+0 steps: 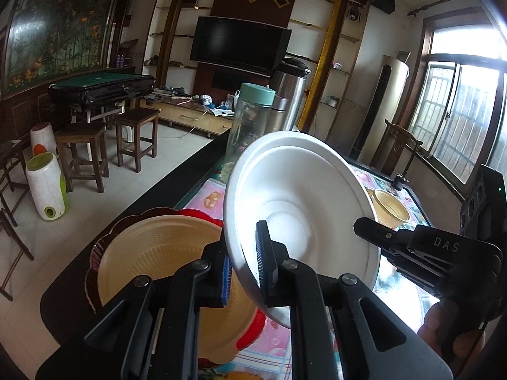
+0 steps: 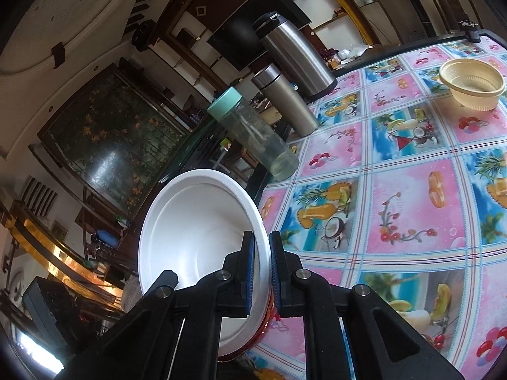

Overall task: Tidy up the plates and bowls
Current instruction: 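Lift the white foam bowl with both grippers and carry it toward the plate stack, then lower the white bowl with both grippers onto the red plate stack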

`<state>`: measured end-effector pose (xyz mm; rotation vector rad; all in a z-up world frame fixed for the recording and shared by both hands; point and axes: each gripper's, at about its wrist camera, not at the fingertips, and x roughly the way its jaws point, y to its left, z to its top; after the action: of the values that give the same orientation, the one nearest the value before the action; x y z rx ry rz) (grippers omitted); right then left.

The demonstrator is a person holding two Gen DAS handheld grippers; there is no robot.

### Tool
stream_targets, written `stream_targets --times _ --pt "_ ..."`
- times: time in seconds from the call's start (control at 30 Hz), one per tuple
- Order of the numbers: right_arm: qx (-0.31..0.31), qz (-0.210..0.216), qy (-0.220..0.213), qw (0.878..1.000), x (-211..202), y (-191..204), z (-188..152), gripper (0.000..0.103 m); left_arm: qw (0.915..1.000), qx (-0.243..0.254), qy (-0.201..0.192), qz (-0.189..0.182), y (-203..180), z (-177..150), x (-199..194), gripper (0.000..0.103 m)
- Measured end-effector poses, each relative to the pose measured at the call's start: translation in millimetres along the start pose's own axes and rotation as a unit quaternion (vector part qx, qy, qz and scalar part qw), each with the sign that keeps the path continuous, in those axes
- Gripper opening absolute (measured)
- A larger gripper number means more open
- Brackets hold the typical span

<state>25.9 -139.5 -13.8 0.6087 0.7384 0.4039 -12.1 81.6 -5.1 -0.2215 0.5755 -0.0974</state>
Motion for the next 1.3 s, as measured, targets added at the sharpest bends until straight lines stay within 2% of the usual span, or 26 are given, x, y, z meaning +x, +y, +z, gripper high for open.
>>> stream_targets --times 0.43,0.73,1.07,1.3 --pt "-0.014 0.022 0.073 0.997 50.6 40.6 -29.3 0.011 0.9985 -0.012 0.034 0.042 56.6 -7.9 -10.4 0.012" --pt "-0.021 0.018 0.086 0.996 57.4 46.0 -39.2 0.01 0.9962 -0.039 0.072 0.028 70.6 -16.3 -3.8 0.013" --pt "-0.02 0.005 0.095 0.995 69.0 40.1 -45.0 0.01 0.9957 -0.04 0.072 0.043 77.0 -18.7 -7.4 0.015" --pt "-0.02 0.014 0.097 0.995 66.6 39.0 -45.0 0.013 0.9941 -0.056 0.079 0.049 86.6 -19.0 -6.4 0.017"
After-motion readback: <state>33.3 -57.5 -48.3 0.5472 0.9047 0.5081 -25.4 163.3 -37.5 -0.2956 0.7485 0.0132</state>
